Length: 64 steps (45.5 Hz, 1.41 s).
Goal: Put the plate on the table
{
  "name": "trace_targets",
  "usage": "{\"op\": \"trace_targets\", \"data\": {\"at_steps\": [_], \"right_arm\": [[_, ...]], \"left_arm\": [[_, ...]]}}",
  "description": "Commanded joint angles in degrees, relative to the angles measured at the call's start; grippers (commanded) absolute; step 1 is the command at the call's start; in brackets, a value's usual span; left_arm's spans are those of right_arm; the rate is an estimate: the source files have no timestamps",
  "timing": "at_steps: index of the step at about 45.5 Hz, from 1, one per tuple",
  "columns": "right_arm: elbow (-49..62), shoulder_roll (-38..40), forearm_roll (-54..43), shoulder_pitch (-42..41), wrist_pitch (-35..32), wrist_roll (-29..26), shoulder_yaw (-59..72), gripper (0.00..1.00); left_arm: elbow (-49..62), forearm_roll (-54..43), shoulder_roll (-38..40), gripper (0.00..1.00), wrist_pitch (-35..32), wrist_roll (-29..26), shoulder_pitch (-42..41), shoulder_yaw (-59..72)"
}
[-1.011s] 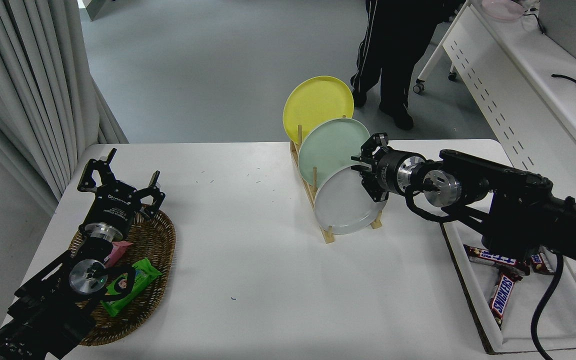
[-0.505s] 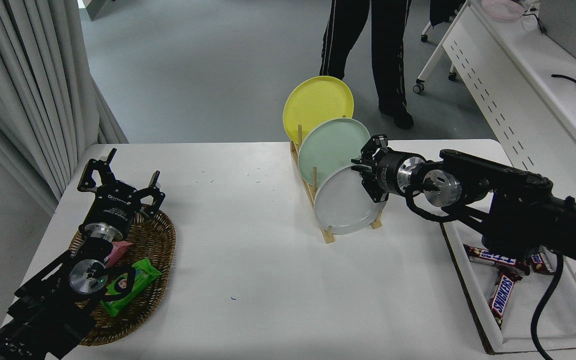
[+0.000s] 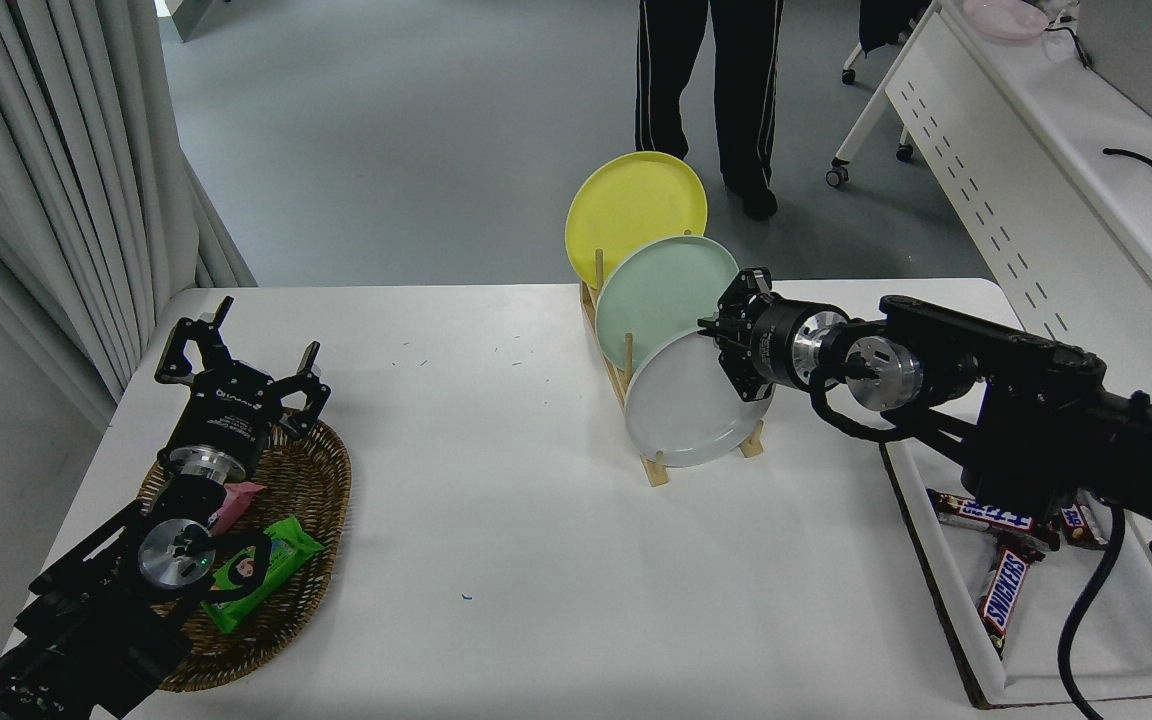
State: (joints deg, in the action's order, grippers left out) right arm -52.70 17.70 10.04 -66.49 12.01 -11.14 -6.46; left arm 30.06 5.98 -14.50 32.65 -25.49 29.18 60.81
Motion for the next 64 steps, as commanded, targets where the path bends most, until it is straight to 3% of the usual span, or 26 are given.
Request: {"op": "trace_targets", "data": {"at_steps": [1,10,22,35,42,53,64], "right_arm": [[-0.13,0.85,0.95,-0.93,-0.06,-2.04,-0.92,0.0],[-0.21,1.64,2.0,-2.07,0.21,-7.84,-3.38,0.0],[-1.45,5.33,14.3,-7.34,1.78,-12.32,-5.84,0.0],[-4.43,5.86,19.22,-14.9,18.3,-18.39,-7.33,0.0],[-4.87,5.6,27.31,-16.75,22.96,-18.39,-7.69,0.0],[-11.55,5.33,28.72,-15.17,32.99,-18.21,-14.36,0.0],[-13.66,3.92,31.88,-8.32,32.99,-18.3,-21.74,0.0]], "left_arm": [[0.0,0.0,0.0,1.0,0.04,0.0,0.0,0.01],[0.0,0.0,0.0,1.0,-0.04,0.0,0.0,0.01],[0.0,0.0,0.0,1.0,0.04,0.0,0.0,0.01],[0.0,0.0,0.0,1.0,0.04,0.0,0.0,0.01],[0.0,0.0,0.0,1.0,-0.04,0.0,0.0,0.01],[0.0,0.0,0.0,1.0,-0.04,0.0,0.0,0.01],[0.0,0.0,0.0,1.0,-0.04,0.0,-0.09,0.01]]}}
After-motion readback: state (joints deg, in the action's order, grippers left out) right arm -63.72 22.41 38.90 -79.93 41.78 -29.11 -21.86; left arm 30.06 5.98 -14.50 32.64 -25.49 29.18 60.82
